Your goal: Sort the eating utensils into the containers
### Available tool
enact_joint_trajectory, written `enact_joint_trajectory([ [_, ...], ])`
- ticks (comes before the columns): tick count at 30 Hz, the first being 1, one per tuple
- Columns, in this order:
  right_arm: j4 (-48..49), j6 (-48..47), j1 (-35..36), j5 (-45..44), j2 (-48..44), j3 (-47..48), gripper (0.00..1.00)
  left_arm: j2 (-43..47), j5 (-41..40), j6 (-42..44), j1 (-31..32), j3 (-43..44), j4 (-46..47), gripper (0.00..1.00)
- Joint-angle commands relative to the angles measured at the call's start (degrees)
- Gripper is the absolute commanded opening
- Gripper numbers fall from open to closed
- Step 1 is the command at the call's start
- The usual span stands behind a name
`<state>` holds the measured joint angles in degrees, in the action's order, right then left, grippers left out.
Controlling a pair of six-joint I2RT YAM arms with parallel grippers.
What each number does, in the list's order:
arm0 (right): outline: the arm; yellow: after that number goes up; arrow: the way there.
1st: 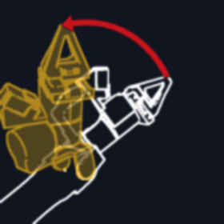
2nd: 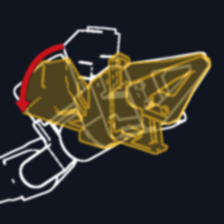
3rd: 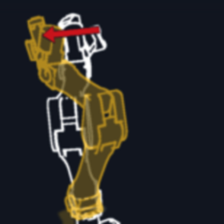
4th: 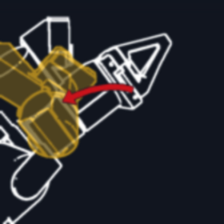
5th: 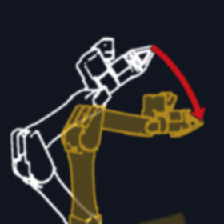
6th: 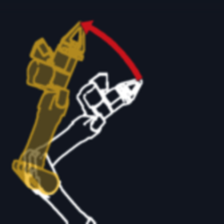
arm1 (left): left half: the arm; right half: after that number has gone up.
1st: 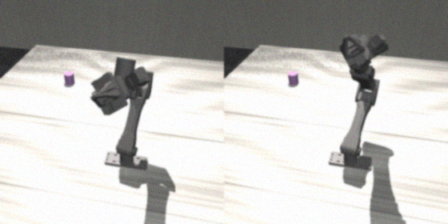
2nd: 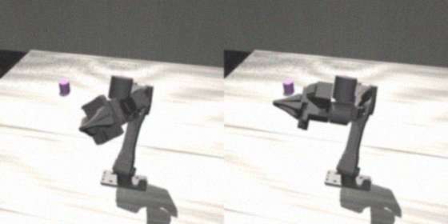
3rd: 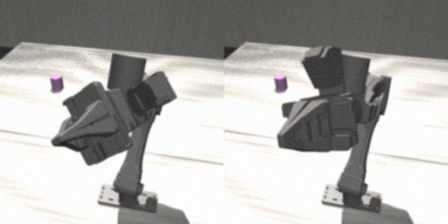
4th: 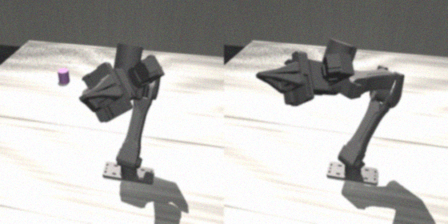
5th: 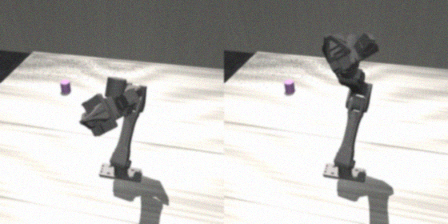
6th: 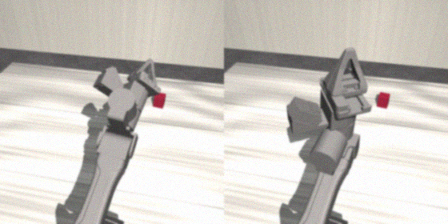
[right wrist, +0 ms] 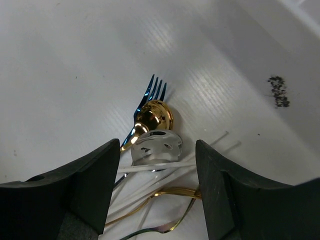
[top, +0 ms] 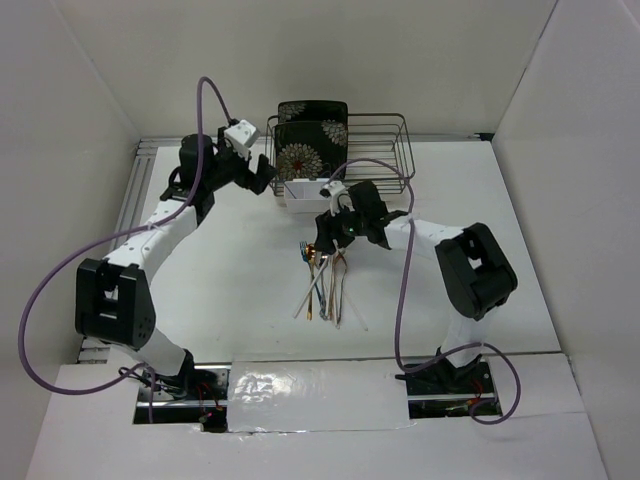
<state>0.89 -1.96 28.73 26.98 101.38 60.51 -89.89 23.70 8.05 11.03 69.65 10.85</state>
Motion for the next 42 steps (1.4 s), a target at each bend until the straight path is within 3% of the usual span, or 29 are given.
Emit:
enact_joint_trajectory([
  [1, 1.5, -2.8, 0.9, 2.3, 1.7, 2.6, 0.68, 4.7, 1.2, -3.6, -2.1, 3.1, -0.7, 1.00],
  [11, 0.3, -5.5, 1.4, 5.5, 6.5, 4.4, 0.57, 15.5, 7.2, -13.2, -9.0, 7.2, -6.7, 1.00],
  [14, -0.7, -6.6, 1.4, 5.5, 8.5, 5.5, 0.46, 20.4, 9.2, -13.4, -10.8, 6.6, -8.8, 1.00],
  [16, -0.7, -6.5, 1.4, 4.9, 8.9, 5.5, 0.44, 21.3, 9.5, -13.2, -10.8, 6.2, -8.8, 1.00],
  [17, -0.7, -6.5, 1.5, 4.9, 9.0, 5.5, 0.38, 21.8, 9.8, -13.2, -12.4, 5.2, -8.8, 1.00],
  [21, -0.7, -6.3, 1.2, 3.6, 8.4, 4.3, 0.32, 25.0, 10.6, -12.5, -13.6, 3.8, -9.5, 1.00],
  [30, -1.3, -4.5, 1.5, 0.3, 3.2, 1.9, 0.00, 27.9, 16.7, -12.4, -14.0, 1.4, -14.3, 1.00],
  [38, -4.3, -2.8, 3.8, -7.6, -8.4, 2.5, 0.00, 28.5, 33.6, -6.0, -13.0, -2.6, -23.4, 0.98],
  [42, -4.3, -1.6, 4.3, -6.1, -13.5, 4.1, 0.00, 28.7, 37.6, -1.9, -11.4, -5.0, -27.8, 0.95],
])
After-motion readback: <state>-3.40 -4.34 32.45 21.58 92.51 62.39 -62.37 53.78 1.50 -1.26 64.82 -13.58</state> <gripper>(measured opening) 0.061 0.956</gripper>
